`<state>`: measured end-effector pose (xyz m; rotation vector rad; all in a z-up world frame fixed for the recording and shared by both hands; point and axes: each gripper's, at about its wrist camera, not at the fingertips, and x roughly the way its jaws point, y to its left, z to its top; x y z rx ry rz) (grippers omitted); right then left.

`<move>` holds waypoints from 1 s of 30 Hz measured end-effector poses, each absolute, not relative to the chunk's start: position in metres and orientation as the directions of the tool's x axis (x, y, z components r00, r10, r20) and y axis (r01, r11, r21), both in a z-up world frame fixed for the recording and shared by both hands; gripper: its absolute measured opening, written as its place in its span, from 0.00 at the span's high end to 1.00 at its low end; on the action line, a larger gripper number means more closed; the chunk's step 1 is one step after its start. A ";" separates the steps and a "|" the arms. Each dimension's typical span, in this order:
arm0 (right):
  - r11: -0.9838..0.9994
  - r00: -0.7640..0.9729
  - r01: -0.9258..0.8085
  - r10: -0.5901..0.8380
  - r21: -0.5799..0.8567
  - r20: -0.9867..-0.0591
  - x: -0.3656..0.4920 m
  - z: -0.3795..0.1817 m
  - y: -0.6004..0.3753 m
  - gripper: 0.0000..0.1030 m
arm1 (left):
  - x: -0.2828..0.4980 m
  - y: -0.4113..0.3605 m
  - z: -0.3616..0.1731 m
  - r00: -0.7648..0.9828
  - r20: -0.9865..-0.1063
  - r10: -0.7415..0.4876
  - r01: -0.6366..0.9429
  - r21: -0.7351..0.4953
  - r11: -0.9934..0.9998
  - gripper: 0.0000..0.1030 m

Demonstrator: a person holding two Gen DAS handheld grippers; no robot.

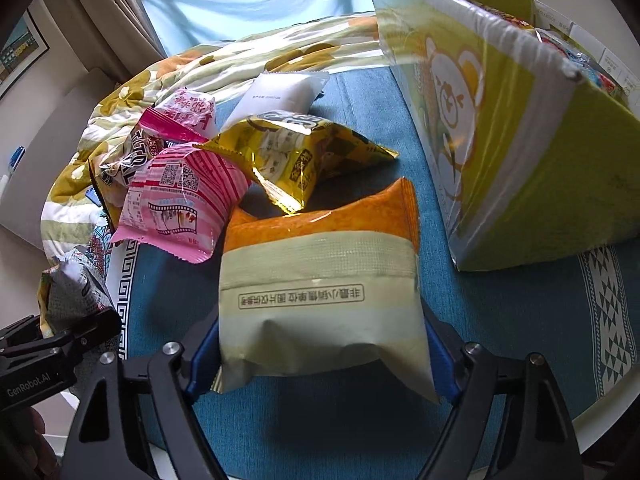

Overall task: Organize snacks
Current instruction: 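Lift the chip bag with the left tool while the right tool lifts the cream-orange bag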

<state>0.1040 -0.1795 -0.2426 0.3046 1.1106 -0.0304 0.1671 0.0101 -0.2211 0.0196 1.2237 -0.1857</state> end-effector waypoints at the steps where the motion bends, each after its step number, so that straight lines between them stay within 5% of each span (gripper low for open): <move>1: 0.957 0.450 0.177 0.128 0.229 -0.884 0.101 -0.239 -0.180 0.22 | 0.166 0.009 -0.215 0.334 -0.932 -0.139 0.161 -0.089 0.983 0.36; 18: 0.934 0.596 0.242 0.070 0.261 -0.800 0.050 -0.127 -0.207 0.22 | 0.181 -0.052 -0.107 0.464 -0.819 -0.337 0.390 -0.153 0.908 0.36; 30: 0.922 0.689 0.283 -0.002 0.266 -0.725 0.056 -0.065 -0.312 0.22 | 0.207 -0.166 -0.066 0.497 -0.755 -0.428 0.433 -0.212 0.876 0.36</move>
